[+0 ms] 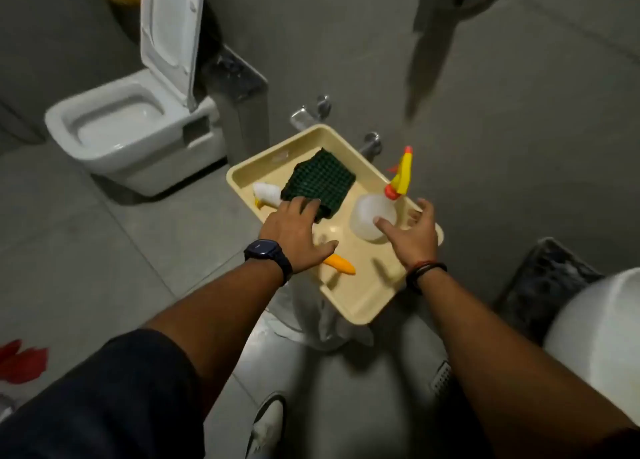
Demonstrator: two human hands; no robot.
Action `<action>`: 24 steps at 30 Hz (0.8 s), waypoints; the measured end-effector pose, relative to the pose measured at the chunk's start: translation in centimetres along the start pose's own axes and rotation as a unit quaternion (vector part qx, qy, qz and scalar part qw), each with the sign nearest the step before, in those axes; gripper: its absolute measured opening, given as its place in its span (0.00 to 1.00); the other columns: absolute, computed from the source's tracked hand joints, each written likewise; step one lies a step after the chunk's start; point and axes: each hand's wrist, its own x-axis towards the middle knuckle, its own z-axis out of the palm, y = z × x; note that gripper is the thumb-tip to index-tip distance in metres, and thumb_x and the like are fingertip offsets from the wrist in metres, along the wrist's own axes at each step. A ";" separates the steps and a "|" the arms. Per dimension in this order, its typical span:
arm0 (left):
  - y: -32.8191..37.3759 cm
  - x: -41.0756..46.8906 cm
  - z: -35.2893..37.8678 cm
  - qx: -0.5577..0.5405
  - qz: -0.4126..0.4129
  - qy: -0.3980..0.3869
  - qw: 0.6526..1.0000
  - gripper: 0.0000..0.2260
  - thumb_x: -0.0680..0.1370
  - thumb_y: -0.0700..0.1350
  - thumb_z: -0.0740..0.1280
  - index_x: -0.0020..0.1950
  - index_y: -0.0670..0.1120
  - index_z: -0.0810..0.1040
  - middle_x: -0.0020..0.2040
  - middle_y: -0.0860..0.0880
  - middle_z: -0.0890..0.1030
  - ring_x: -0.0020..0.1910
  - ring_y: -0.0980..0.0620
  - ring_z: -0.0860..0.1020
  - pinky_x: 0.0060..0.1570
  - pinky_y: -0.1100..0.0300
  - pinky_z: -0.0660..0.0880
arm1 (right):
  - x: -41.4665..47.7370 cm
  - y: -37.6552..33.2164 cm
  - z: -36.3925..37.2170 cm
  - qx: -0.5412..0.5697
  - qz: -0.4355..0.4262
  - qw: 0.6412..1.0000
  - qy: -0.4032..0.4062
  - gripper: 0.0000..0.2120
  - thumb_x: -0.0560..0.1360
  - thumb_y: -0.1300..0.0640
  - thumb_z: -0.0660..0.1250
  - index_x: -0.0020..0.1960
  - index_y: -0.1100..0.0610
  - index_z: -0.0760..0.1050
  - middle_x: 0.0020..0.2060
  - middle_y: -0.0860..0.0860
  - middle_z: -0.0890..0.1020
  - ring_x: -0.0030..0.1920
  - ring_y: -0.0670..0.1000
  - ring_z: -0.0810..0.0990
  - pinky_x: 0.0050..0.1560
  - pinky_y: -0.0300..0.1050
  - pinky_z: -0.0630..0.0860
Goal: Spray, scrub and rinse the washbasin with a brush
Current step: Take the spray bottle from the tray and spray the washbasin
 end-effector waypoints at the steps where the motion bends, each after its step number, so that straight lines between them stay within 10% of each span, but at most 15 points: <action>1: -0.7 0.8 0.7 -0.004 0.003 -0.002 1.000 0.35 0.68 0.64 0.66 0.69 0.46 0.65 0.64 0.42 0.72 0.60 0.41 0.71 0.57 0.48 0.71 | 1.0 0.2 0.7 0.004 0.003 1.000 0.011 0.43 0.63 0.53 0.79 0.71 0.55 0.61 0.67 0.58 0.73 0.65 0.57 0.72 0.63 0.53 0.71; 16: -4.8 2.8 5.3 0.018 0.028 0.001 0.999 0.34 0.67 0.64 0.65 0.66 0.45 0.69 0.64 0.41 0.73 0.61 0.40 0.71 0.58 0.47 0.70 | 9.6 0.1 4.9 0.043 -0.020 0.998 0.039 0.15 0.70 0.62 0.68 0.56 0.55 0.73 0.46 0.52 0.78 0.46 0.52 0.76 0.56 0.51 0.76; 20: -3.4 2.5 4.3 0.041 0.058 -0.003 0.997 0.35 0.68 0.65 0.64 0.68 0.46 0.67 0.66 0.41 0.71 0.64 0.42 0.69 0.61 0.48 0.68 | 7.5 -1.7 3.3 0.022 -0.173 0.984 0.042 0.25 0.68 0.70 0.64 0.61 0.51 0.75 0.44 0.50 0.78 0.41 0.43 0.75 0.42 0.25 0.73; 24: 0.7 2.2 2.3 0.031 0.091 0.017 0.995 0.35 0.68 0.66 0.64 0.67 0.46 0.69 0.65 0.42 0.72 0.63 0.43 0.69 0.62 0.50 0.68 | 5.3 -5.6 -2.5 0.135 -0.171 0.968 0.123 0.37 0.65 0.73 0.62 0.57 0.33 0.71 0.46 0.47 0.79 0.41 0.39 0.78 0.38 0.39 0.80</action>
